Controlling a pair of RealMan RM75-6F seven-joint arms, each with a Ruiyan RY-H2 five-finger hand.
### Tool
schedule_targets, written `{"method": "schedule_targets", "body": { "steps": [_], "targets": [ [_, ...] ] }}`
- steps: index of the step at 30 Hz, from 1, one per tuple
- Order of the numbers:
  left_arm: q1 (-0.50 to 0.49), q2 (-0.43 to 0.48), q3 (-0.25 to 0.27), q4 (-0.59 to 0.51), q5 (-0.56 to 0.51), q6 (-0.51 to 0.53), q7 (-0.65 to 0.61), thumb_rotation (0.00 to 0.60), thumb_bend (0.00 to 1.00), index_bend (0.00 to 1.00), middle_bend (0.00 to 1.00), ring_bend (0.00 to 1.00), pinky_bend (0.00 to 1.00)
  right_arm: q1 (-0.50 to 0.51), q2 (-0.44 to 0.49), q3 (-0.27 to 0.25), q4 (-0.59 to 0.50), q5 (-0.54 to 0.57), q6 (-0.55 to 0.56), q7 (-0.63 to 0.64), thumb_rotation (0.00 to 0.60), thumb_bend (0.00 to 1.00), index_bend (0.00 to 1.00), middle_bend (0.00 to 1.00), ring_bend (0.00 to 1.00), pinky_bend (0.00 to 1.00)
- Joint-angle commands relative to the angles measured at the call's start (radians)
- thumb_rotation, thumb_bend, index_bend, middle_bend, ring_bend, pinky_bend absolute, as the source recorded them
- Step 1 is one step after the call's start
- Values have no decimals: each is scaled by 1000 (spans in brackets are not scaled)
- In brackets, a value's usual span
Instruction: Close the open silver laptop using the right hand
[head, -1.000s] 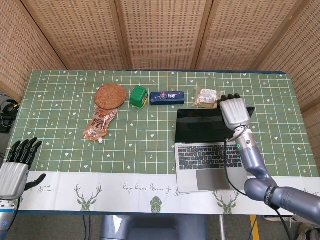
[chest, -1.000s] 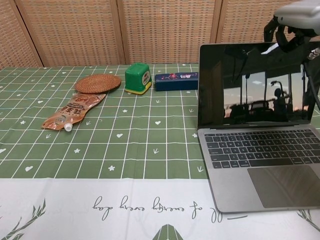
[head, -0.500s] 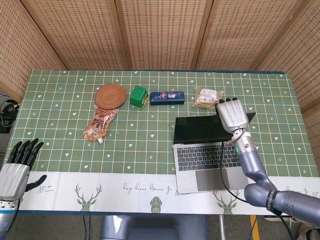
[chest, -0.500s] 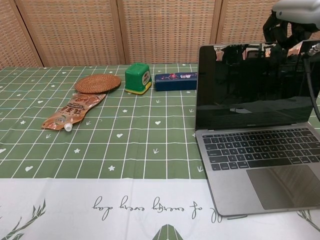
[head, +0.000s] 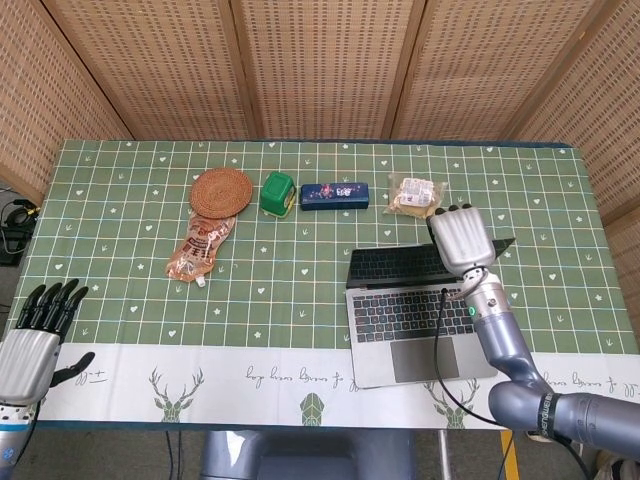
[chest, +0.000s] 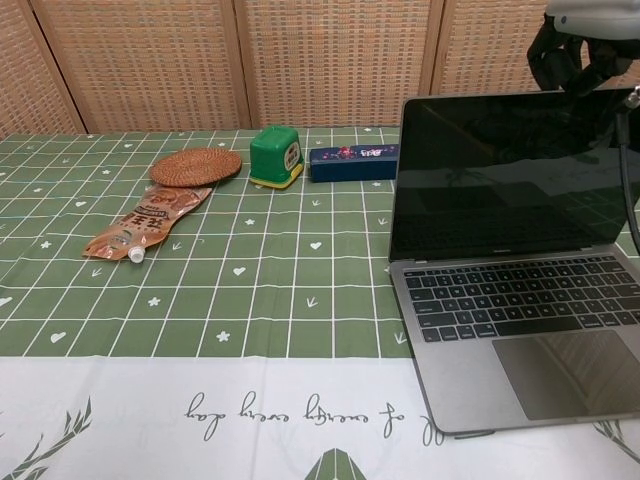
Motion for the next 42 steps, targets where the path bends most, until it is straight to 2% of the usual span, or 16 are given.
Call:
{"method": "schedule_targets", "body": {
  "steps": [1,21,42],
  "targets": [
    [1,1,3,-3,5,3,2,600,174,0,0,0,0,-4,15,-6,-27,7,16,-5,600,1000,661,570,492,507],
    [15,7,25,-18,69,42,19,600,174,0,0,0,0,-74,111,-79,-229,-30,98,3,600,1000,664,571,493,512],
    [23,7,38,-23,110,61,32,600,174,0,0,0,0,-139,155,-165,-298,-49,112,10,600,1000,669,571,495,515]
  ]
}}
